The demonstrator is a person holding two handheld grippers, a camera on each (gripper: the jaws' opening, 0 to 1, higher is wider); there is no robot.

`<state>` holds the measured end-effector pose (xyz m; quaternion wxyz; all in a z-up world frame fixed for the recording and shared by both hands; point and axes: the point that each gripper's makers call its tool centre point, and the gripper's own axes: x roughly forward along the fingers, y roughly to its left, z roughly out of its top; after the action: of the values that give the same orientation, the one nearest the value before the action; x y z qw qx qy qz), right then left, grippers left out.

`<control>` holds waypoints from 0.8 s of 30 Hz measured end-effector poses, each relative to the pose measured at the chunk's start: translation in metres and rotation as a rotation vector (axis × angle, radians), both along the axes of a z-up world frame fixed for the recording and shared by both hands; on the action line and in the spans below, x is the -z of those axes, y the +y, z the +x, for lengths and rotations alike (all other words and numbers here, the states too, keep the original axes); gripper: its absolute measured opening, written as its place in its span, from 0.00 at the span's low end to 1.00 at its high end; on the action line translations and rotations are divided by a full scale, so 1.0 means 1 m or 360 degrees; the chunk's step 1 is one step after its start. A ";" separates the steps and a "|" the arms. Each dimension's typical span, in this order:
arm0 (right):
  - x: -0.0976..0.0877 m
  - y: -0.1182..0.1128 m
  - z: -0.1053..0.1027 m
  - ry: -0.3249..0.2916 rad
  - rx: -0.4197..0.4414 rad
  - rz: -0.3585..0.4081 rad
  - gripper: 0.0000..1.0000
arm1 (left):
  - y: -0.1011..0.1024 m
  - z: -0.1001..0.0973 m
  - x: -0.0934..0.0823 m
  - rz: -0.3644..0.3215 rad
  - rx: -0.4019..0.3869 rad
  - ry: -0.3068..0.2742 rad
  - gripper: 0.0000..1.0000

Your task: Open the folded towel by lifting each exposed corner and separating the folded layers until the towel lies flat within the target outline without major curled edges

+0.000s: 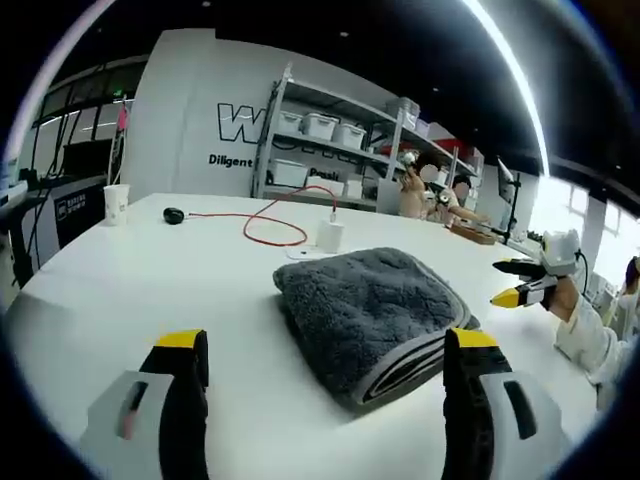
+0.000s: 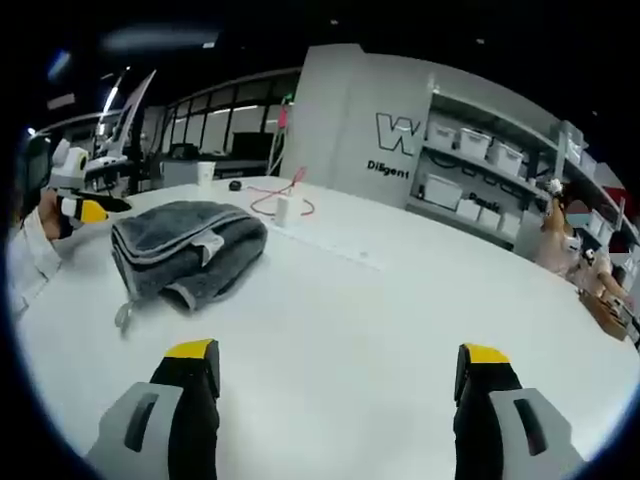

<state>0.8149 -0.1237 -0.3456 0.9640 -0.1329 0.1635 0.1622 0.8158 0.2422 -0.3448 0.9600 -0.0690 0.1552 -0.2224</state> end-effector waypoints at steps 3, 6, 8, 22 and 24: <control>0.002 -0.001 0.000 0.0013 0.0007 0.0004 0.98 | 0.001 0.001 0.000 -0.0002 0.0002 0.0004 0.96; 0.003 -0.002 0.001 0.0018 0.0011 0.0004 0.97 | 0.001 0.001 0.000 -0.0002 0.0002 0.0006 0.96; 0.004 -0.002 0.001 0.0021 0.0009 0.0000 0.97 | 0.001 0.001 0.000 -0.0003 0.0003 0.0005 0.96; 0.007 0.000 0.000 0.0043 -0.0004 -0.0012 0.98 | 0.000 0.000 0.000 -0.0002 0.0009 0.0007 0.96; 0.008 0.000 0.000 0.0049 -0.0001 -0.0010 0.98 | -0.002 -0.001 0.000 -0.0002 0.0016 0.0007 0.96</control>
<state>0.8151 -0.1240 -0.3540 0.9609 -0.1336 0.1789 0.1639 0.8153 0.2405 -0.3450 0.9585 -0.0694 0.1575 -0.2273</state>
